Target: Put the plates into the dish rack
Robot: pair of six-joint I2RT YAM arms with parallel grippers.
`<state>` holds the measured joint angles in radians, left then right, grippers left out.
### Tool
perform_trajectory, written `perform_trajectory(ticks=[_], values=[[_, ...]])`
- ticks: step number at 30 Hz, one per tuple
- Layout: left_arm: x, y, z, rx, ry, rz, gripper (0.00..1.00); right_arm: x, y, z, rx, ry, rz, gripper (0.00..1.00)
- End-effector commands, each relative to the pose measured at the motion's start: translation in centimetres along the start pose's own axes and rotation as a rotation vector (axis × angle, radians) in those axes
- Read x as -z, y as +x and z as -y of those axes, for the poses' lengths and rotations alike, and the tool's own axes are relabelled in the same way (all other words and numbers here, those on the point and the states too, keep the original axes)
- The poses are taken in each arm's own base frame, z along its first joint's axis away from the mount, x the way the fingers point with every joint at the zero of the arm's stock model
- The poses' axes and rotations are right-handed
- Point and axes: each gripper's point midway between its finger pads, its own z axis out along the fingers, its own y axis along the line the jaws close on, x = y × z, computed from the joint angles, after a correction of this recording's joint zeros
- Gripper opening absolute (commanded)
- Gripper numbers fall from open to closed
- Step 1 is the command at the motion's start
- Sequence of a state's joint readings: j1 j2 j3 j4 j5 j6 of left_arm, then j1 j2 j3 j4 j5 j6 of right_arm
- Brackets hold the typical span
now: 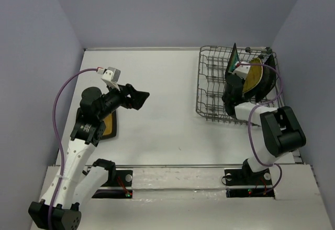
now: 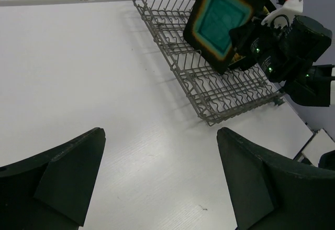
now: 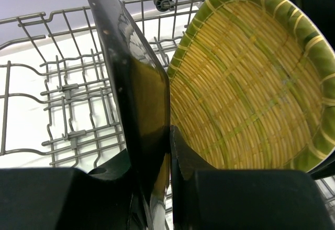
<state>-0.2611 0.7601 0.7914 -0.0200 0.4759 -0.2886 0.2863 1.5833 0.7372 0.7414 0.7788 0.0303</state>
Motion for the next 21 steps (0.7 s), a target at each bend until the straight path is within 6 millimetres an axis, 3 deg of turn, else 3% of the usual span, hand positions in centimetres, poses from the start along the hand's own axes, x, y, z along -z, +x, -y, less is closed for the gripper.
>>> perform_trajectory(ticks=[1, 8, 11, 17, 21], values=[[-0.1, -0.5, 0.4, -0.023, 0.018, 0.021, 0.99, 0.3, -7.4, -0.6, -0.272, 0.034, 0.243, 0.07], [-0.1, -0.5, 0.4, -0.023, 0.017, 0.023, 0.99, 1.9, -5.4, -1.5, -0.259, 0.048, 0.220, 0.07], [-0.1, -0.5, 0.3, -0.018, 0.014, 0.024, 0.99, 2.5, -4.5, -0.7, -0.272, 0.081, 0.208, 0.08], [-0.2, -0.4, -0.3, -0.003, -0.017, 0.027, 0.99, 3.3, -1.6, 0.1, -0.275, 0.091, 0.118, 0.39], [-0.2, -0.4, -0.5, -0.003, -0.026, 0.030, 0.99, 3.7, -1.6, 0.1, -0.275, 0.071, 0.083, 0.53]])
